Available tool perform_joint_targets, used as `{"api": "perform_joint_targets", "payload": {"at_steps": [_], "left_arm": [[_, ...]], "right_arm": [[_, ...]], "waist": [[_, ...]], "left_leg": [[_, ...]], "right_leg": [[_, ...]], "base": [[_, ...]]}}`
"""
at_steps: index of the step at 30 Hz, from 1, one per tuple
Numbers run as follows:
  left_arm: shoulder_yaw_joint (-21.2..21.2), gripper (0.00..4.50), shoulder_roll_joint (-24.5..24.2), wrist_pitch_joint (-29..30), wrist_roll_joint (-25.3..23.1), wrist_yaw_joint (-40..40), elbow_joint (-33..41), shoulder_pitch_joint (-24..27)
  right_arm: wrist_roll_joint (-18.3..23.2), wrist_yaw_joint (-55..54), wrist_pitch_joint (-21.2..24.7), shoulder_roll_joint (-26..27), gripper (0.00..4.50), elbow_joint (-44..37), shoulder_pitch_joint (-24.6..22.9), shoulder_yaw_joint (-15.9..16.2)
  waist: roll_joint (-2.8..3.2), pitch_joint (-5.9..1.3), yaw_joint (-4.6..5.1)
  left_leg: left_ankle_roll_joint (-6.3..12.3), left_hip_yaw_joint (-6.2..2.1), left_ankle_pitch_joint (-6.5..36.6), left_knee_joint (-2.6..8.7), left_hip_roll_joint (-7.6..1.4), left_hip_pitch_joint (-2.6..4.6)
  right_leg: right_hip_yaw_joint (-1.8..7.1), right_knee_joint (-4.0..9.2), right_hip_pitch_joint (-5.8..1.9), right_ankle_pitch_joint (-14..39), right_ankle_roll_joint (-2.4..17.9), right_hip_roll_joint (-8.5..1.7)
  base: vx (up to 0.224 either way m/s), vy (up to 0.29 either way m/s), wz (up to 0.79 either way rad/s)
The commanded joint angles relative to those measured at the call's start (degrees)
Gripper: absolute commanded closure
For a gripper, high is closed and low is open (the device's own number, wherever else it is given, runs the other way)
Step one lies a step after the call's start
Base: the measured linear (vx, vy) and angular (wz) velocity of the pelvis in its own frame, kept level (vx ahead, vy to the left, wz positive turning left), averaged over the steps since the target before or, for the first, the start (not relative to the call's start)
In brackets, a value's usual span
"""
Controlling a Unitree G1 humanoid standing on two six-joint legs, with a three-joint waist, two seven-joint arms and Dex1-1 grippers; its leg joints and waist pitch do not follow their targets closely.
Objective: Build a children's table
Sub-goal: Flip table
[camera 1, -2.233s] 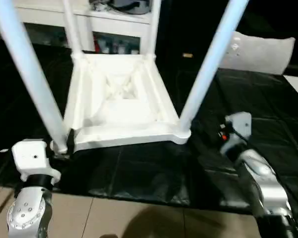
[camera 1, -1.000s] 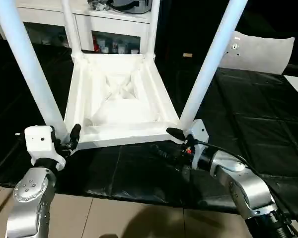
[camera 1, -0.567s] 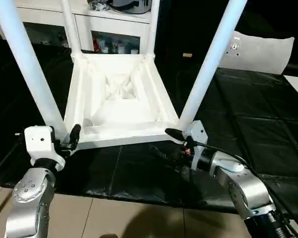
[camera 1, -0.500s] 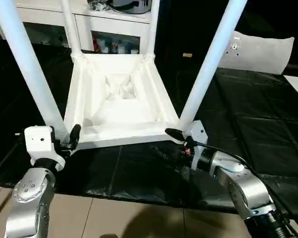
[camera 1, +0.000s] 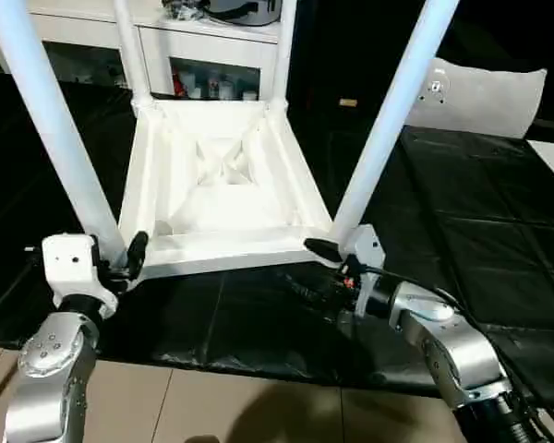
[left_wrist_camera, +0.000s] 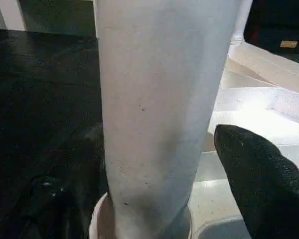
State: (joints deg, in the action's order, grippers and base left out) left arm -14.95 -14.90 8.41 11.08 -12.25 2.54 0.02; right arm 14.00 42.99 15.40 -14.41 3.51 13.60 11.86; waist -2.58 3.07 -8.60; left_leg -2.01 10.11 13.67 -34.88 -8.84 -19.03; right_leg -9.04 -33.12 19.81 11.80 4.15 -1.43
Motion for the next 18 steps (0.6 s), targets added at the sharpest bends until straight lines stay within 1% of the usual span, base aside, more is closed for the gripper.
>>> {"api": "perform_joint_targets", "payload": {"at_steps": [1,2,3,4,11,14,18], "left_arm": [[-0.3,0.89,-0.3,-0.2,0.1,-0.6,-0.5,0.4],[-0.3,0.89,-0.4,-0.2,0.1,-0.6,-0.6,0.4],[-0.3,0.89,-0.4,-0.2,0.1,-0.7,-0.6,0.4],[-0.3,0.89,-0.4,-0.2,0.1,-0.7,-0.5,0.4],[-0.3,0.89,-1.0,-0.4,0.3,-1.1,-0.8,0.6],[-0.4,0.89,-1.2,-0.5,0.4,-1.3,-1.0,0.6],[-0.4,0.89,-1.4,-0.5,0.4,-1.6,-1.2,0.6]], "right_arm": [[0.0,0.3,-0.6,-0.3,0.0,0.7,0.5,-0.1],[0.0,0.3,-0.6,-0.3,0.0,0.8,0.5,-0.1],[0.0,0.4,-0.6,-0.3,0.0,0.8,0.5,-0.1],[0.0,0.5,-0.7,-0.3,0.0,0.8,0.5,-0.1],[-0.4,1.0,-0.9,-0.4,0.0,0.8,0.2,0.3],[-0.3,1.0,-1.0,-0.4,0.0,0.8,0.2,0.3],[-0.4,1.1,-1.1,-0.3,0.0,0.9,0.2,0.3]], "waist": [[0.93,-2.73,-0.03],[0.71,-2.75,0.02],[0.88,-2.74,-0.04],[0.9,-2.73,-0.03],[0.91,-2.71,-0.04],[1.02,-2.76,-0.01],[1.01,-2.73,-0.02]], "left_leg": [[1.62,-3.55,6.3,5.13,-7.34,0.11],[1.64,-3.54,6.2,5.15,-7.41,0.06],[1.64,-3.54,6.2,5.13,-7.39,0.06],[1.58,-3.56,6.2,5.14,-7.44,0.08],[1.39,-3.58,6.7,5.21,-7.43,0.06],[1.37,-3.62,6.4,5.21,-7.49,0.1],[1.28,-3.57,6.8,5.22,-7.42,0.13]], "right_leg": [[6.37,4.15,-1.98,12.6,2.3,-10.56],[6.38,4.13,-2.03,12.4,2.4,-10.59],[6.39,4.13,-2.01,12.3,2.5,-10.68],[6.4,4.09,-1.97,12.3,2.5,-10.63],[6.42,4.13,-2.03,12.5,2.5,-10.7],[6.41,3.98,-1.98,11.5,2.7,-10.59],[6.42,4.09,-1.99,12.1,2.7,-10.67]], "base": [[0.0,0.0,0.0],[0.0,0.0,0.0],[0.0,0.0,0.0],[0.0,0.0,0.0],[0.0,0.0,0.0],[0.0,0.0,0.0],[0.0,0.0,0.0]]}}
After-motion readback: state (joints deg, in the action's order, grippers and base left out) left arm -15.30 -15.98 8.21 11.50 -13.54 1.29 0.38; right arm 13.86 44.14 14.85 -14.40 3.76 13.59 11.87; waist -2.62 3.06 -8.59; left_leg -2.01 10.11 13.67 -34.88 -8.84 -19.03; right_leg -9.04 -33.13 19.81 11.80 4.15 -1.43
